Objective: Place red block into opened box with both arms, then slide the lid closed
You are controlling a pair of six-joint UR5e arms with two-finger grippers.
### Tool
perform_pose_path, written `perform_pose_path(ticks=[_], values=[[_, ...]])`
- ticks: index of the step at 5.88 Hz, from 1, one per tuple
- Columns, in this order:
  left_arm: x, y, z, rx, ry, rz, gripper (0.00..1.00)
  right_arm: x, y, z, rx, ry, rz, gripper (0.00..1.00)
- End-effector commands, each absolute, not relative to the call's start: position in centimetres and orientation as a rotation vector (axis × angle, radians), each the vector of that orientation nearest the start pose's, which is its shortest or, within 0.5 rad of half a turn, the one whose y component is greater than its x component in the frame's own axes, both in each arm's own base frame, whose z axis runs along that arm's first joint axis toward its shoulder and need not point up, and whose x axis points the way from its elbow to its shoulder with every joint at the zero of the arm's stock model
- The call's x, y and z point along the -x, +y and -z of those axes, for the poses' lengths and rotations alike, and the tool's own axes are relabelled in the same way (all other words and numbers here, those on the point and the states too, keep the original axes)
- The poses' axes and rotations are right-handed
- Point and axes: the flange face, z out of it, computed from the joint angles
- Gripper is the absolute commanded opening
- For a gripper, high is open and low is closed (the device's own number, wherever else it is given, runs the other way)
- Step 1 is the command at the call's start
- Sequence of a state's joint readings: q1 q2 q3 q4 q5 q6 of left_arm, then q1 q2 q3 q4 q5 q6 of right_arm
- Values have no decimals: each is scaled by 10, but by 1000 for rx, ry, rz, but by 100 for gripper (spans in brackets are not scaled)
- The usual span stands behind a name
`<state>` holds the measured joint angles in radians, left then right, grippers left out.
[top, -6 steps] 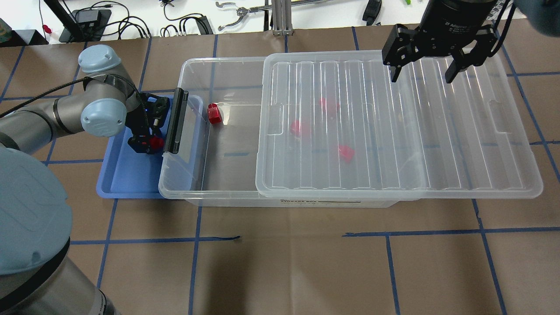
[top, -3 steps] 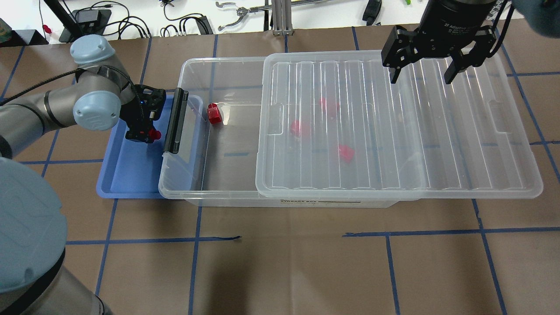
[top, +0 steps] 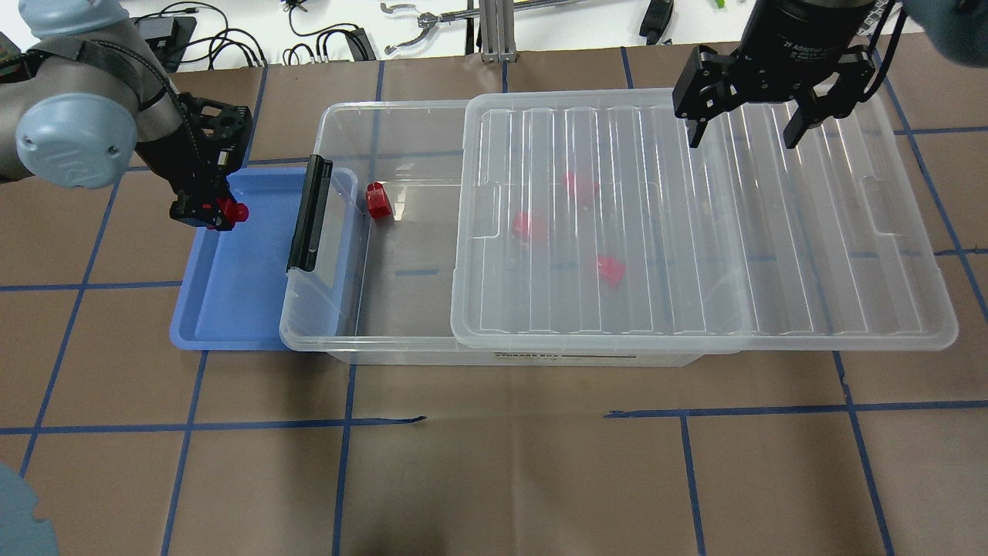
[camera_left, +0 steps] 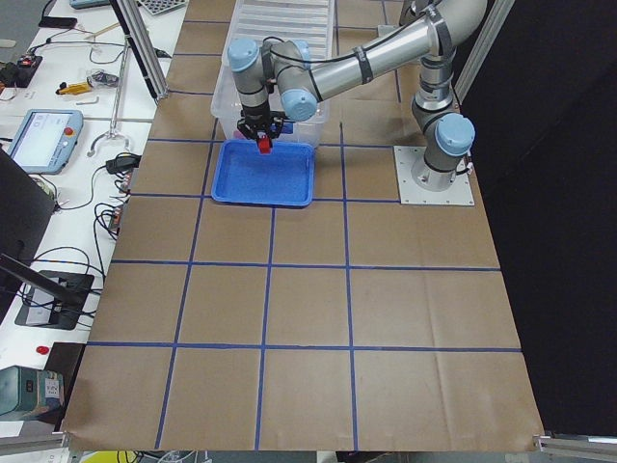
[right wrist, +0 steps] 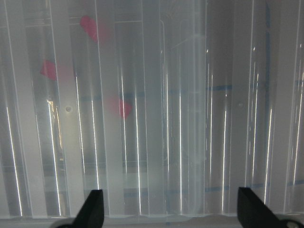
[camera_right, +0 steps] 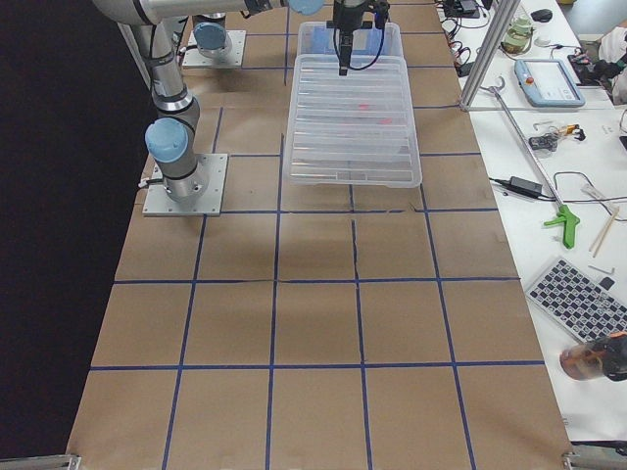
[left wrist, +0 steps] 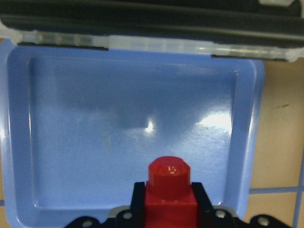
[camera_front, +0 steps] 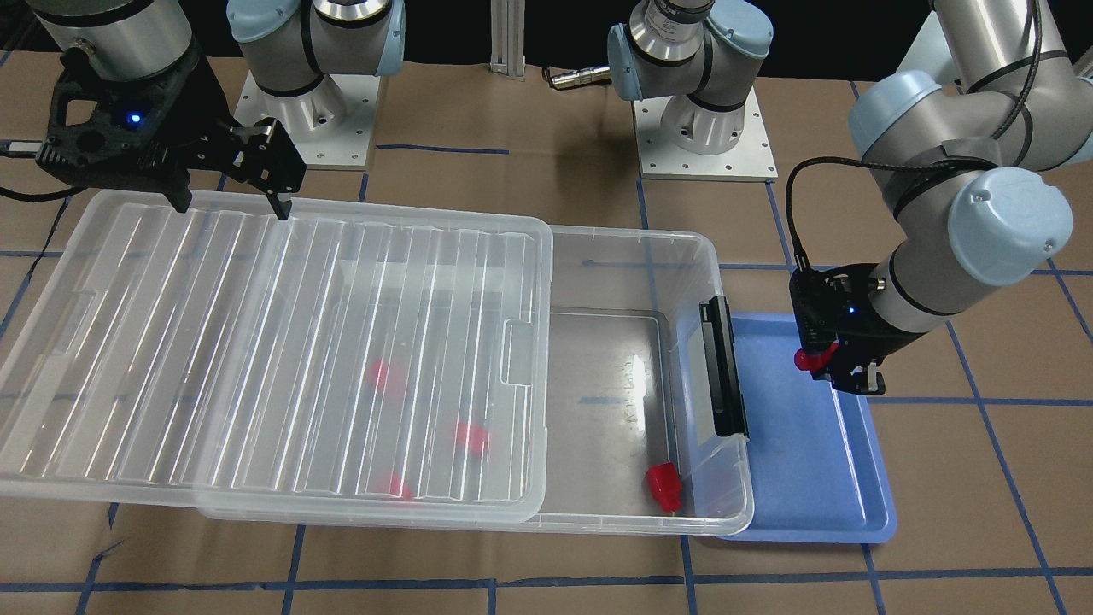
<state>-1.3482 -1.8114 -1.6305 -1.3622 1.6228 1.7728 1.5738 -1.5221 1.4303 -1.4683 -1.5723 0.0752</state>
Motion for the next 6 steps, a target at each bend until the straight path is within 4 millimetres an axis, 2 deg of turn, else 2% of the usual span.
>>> perform_pose_path(ticks=[1, 2, 3, 4, 5, 6], values=[[15, -569, -374, -2199, 2342, -119, 0, -135, -510, -522, -113, 3142, -19, 100], [57, -568, -378, -2200, 2363, -70, 0, -135, -510, -522, -113, 3142, -19, 100], [113, -566, -390, -2206, 2323, -49, 0, -135, -510, -522, -113, 3142, -19, 100], [154, -570, -395, -2136, 2371, -45, 0, -135, -509, -521, -113, 3143, -21, 100], [175, -569, -384, -2100, 2413, -65, 0, -135, -510, -522, -113, 3143, -19, 100], [177, -570, -369, -2097, 2433, -89, 0, -135, -509, -521, -113, 3143, -21, 100]])
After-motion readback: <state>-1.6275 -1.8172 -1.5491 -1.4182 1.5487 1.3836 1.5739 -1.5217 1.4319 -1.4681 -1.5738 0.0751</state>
